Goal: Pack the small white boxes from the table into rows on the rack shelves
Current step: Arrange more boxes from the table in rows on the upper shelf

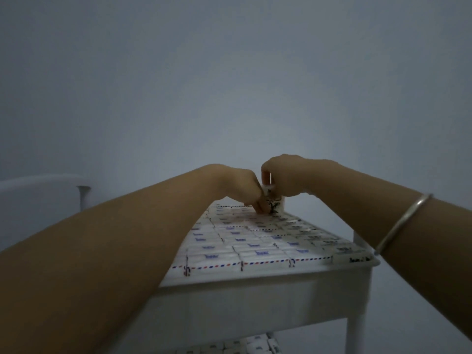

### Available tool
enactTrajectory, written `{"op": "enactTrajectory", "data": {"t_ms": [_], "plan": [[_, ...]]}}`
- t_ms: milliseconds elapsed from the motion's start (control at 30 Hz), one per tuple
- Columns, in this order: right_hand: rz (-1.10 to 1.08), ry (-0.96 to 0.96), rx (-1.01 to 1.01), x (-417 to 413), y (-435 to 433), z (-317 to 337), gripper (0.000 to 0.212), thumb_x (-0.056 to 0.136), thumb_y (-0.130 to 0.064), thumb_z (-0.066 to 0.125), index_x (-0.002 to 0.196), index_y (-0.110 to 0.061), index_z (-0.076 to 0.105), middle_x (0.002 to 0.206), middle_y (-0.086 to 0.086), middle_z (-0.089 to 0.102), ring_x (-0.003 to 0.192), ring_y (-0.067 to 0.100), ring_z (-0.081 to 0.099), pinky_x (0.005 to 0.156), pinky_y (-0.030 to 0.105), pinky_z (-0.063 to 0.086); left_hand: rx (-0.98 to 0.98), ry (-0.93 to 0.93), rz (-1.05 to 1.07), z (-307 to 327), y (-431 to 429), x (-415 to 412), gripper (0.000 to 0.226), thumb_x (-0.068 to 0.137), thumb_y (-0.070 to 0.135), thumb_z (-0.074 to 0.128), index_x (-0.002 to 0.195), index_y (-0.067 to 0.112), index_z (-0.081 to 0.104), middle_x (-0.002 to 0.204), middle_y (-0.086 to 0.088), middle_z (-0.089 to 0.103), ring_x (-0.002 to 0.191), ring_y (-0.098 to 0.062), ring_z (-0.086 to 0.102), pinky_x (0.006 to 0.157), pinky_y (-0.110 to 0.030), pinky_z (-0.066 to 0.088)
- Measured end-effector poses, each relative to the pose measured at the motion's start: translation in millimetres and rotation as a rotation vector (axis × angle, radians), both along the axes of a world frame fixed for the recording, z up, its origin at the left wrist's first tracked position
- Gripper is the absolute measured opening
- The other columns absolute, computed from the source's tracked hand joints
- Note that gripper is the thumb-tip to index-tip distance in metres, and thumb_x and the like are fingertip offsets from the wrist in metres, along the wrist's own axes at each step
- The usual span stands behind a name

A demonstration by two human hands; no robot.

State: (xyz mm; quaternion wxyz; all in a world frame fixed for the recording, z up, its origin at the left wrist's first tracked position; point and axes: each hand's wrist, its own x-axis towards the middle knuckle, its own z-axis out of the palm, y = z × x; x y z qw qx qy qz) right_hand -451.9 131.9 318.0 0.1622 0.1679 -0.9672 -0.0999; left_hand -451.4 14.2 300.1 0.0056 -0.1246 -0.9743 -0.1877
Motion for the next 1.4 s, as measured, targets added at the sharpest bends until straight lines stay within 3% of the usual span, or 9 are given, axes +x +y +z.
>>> {"op": "enactTrajectory", "data": {"t_ms": [100, 267, 433, 733, 1000, 1100, 1267, 1333, 1400], "plan": [[-0.044, -0.045, 0.045, -8, -6, -2, 0.026, 0.094, -0.012, 0.058, 0.12, -0.01, 0.061, 0.114, 0.008, 0.066, 0.094, 0.022, 0.067, 0.074, 0.027, 0.053, 0.074, 0.005, -0.015, -1, -5, 7, 0.034, 0.091, 0.004, 0.045, 0.091, 0.019, 0.074, 0.096, 0.008, 0.072, 0.098, -0.008, 0.064, 0.098, -0.031, 0.045], [-0.102, -0.245, -0.059, -19, -9, -9, 0.034, 0.093, 0.0, 0.047, 0.126, -0.004, 0.054, 0.114, 0.017, 0.062, 0.087, 0.027, 0.071, 0.08, 0.04, 0.06, 0.226, 0.223, 0.104, 0, -6, 2, 0.022, 0.093, 0.006, 0.051, 0.101, 0.002, 0.071, 0.098, -0.01, 0.073, 0.09, -0.019, 0.07, 0.083, -0.037, 0.058], [-0.153, -0.363, -0.049, -17, -11, -20, 0.036, 0.096, 0.0, 0.044, 0.131, -0.005, 0.05, 0.125, 0.018, 0.058, 0.108, 0.03, 0.063, 0.09, 0.04, 0.056, -0.033, 0.126, 0.042, -13, 0, -4, 0.039, 0.094, 0.005, 0.041, 0.13, 0.006, 0.056, 0.134, -0.01, 0.056, 0.123, -0.025, 0.052, 0.108, -0.041, 0.04], [-0.254, -0.44, -0.425, 0, -5, -16, 0.037, 0.101, -0.01, 0.035, 0.134, 0.005, 0.044, 0.132, 0.018, 0.051, 0.115, 0.033, 0.057, 0.095, 0.048, 0.051, -0.339, 0.088, 0.022, -18, 18, -9, 0.042, 0.101, 0.019, 0.041, 0.141, 0.007, 0.043, 0.143, -0.012, 0.045, 0.127, -0.028, 0.047, 0.108, -0.039, 0.037], [-0.275, -0.398, -0.277, 7, -5, -27, 0.017, 0.101, -0.004, 0.036, 0.097, 0.002, 0.052, 0.097, 0.015, 0.048, 0.083, 0.024, 0.049, 0.08, 0.028, 0.041, -0.321, 0.062, -0.001, -20, 13, -3, 0.041, 0.102, 0.009, 0.034, 0.14, 0.006, 0.047, 0.146, -0.011, 0.045, 0.131, -0.026, 0.043, 0.105, -0.032, 0.033], [-0.245, -0.366, -0.206, 13, -5, -28, 0.015, 0.1, -0.004, 0.037, 0.102, -0.001, 0.051, 0.088, 0.013, 0.048, 0.08, 0.023, 0.052, 0.078, 0.027, 0.043, -0.287, 0.104, 0.007, -19, 12, -6, 0.038, 0.102, 0.012, 0.037, 0.136, 0.003, 0.051, 0.141, -0.013, 0.049, 0.127, -0.027, 0.048, 0.104, -0.033, 0.037], [-0.195, -0.256, -0.02, 29, -10, -25, 0.028, 0.1, -0.002, 0.036, 0.072, -0.008, 0.043, 0.074, 0.006, 0.04, 0.066, 0.017, 0.046, 0.064, 0.025, 0.046, -0.313, 0.142, 0.003, -21, 13, -7, 0.038, 0.102, 0.01, 0.035, 0.135, 0.002, 0.051, 0.139, -0.015, 0.05, 0.124, -0.028, 0.049, 0.105, -0.035, 0.038], [-0.181, -0.153, -0.04, 43, -9, -20, 0.026, 0.099, -0.003, 0.04, 0.073, -0.006, 0.043, 0.075, 0.007, 0.043, 0.061, 0.014, 0.042, 0.054, 0.02, 0.037, -0.275, 0.202, 0.037, -17, 7, -1, 0.037, 0.1, 0.01, 0.036, 0.133, 0.003, 0.053, 0.138, -0.014, 0.051, 0.124, -0.028, 0.05, 0.107, -0.038, 0.039], [-0.122, -0.006, -0.135, 57, -5, -20, 0.008, 0.097, -0.008, 0.045, 0.095, -0.005, 0.052, 0.093, 0.01, 0.055, 0.076, 0.018, 0.052, 0.066, 0.024, 0.044, -0.191, 0.274, 0.091, -8, -3, 10, 0.036, 0.097, 0.009, 0.04, 0.129, 0.005, 0.057, 0.133, -0.013, 0.056, 0.12, -0.027, 0.054, 0.106, -0.04, 0.042]]}}
